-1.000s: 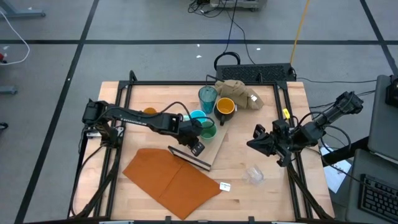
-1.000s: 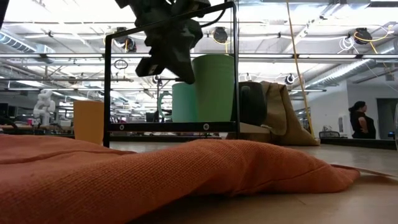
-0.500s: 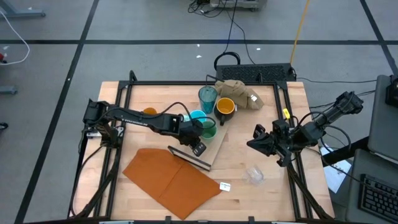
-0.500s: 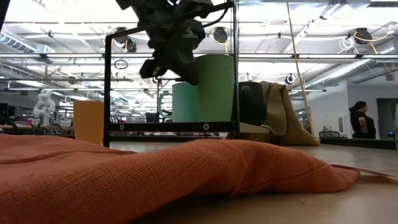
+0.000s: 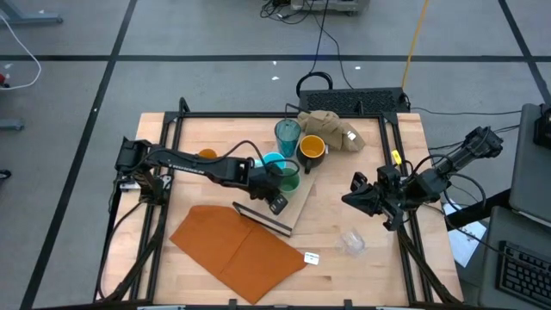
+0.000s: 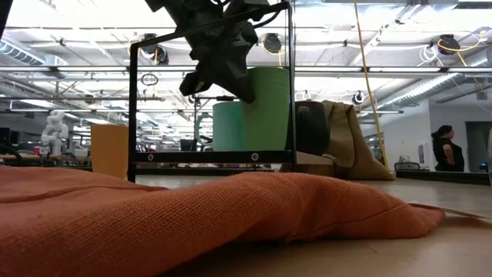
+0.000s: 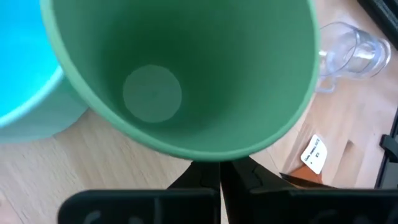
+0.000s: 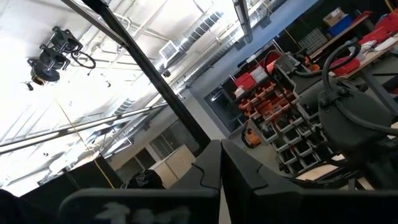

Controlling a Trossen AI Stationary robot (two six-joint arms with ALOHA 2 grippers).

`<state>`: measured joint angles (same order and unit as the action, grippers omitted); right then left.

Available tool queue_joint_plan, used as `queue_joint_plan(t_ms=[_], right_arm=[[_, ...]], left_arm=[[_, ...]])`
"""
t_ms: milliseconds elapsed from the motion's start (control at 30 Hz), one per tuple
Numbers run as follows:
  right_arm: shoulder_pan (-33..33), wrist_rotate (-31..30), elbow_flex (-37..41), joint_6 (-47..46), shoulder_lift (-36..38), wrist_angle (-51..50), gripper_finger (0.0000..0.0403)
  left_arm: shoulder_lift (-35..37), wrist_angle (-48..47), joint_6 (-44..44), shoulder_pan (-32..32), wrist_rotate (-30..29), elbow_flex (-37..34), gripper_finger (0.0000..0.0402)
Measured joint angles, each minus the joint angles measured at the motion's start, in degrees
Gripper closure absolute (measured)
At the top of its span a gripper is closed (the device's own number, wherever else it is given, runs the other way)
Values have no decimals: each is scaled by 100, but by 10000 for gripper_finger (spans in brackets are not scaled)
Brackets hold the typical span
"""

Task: Stack small to large cups/mugs on shelf
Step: Put the light green cup on the shelf

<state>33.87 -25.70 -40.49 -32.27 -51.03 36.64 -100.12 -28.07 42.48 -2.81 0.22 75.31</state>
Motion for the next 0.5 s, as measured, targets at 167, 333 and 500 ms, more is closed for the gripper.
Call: queue_joint_plan(t_ms=[167,333,500], right_arm=[[0,1,0,0,0,0,403],[0,1,0,-2,0,-2,403],[0,1,0,-2,0,-2,403]], left_arm=[[0,189,-51,0,-63,0,402],[0,278,-136,13,-139,0,402],[0,302,-179,28,-176,0,402]])
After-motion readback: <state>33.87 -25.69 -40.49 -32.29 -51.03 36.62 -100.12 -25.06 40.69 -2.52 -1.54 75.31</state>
